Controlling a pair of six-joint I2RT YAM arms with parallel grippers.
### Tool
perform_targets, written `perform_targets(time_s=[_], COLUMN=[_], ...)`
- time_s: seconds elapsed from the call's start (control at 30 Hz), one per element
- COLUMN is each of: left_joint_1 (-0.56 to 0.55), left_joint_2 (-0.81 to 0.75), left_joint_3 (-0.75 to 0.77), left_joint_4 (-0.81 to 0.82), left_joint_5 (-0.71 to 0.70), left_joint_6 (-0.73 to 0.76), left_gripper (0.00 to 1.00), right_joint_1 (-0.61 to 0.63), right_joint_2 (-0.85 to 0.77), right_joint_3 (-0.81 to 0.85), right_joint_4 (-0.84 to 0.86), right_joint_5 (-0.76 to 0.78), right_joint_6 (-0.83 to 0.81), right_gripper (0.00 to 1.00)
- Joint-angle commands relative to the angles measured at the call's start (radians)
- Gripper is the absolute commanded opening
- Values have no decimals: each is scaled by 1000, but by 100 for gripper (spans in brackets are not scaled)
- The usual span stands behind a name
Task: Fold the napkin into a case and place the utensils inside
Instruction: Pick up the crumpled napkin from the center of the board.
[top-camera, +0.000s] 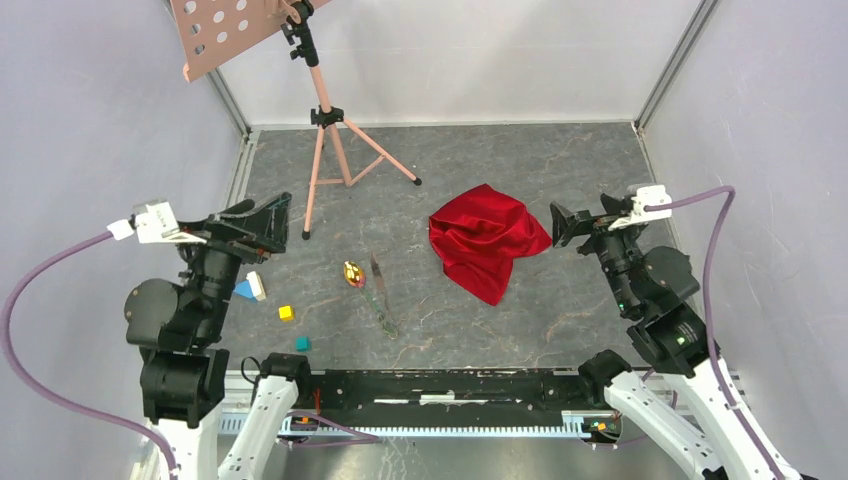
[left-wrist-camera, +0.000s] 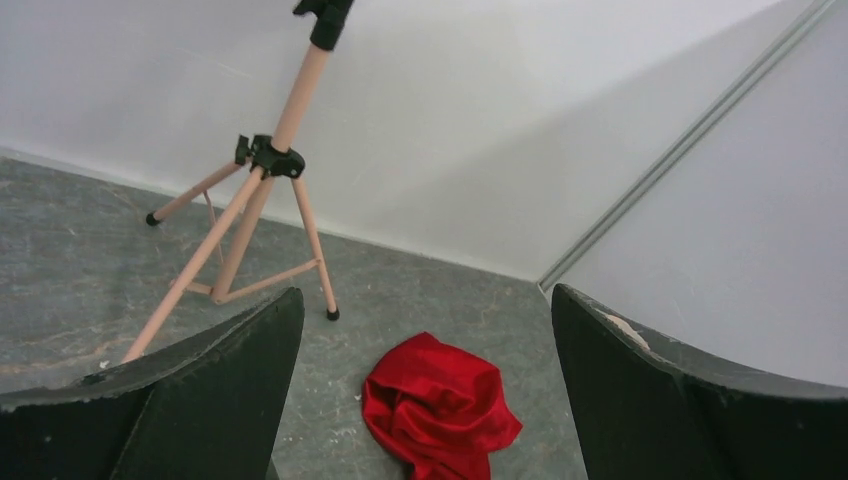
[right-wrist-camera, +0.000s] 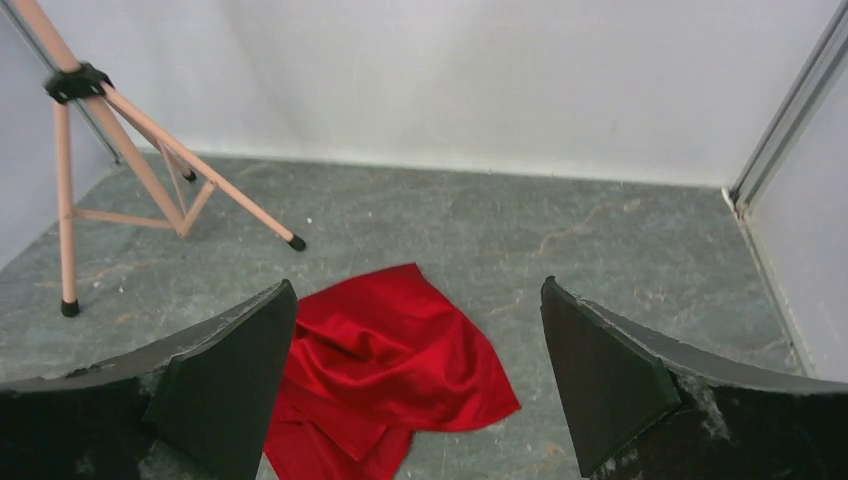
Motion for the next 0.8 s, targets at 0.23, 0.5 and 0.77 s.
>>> perform_targets(time_s=[0.23,0.5,0.77], left_joint_1=[7,-101,-457], left_joint_2=[186,421,712], left_joint_3=[-99,-288,-288], left_joint_4=[-37,49,135], left_joint_5=[262,474,213], left_joint_6=[-29,-125,-103], left_gripper=[100,100,100], right_joint_1=[-2,-35,-346], right_joint_2=[202,436,589], right_joint_3=[-156,-258,-366], right_joint_4=[41,152,362], right_joint_5=[98,-56,-445], right_joint_6=[131,197,309], right_gripper=[98,98,94])
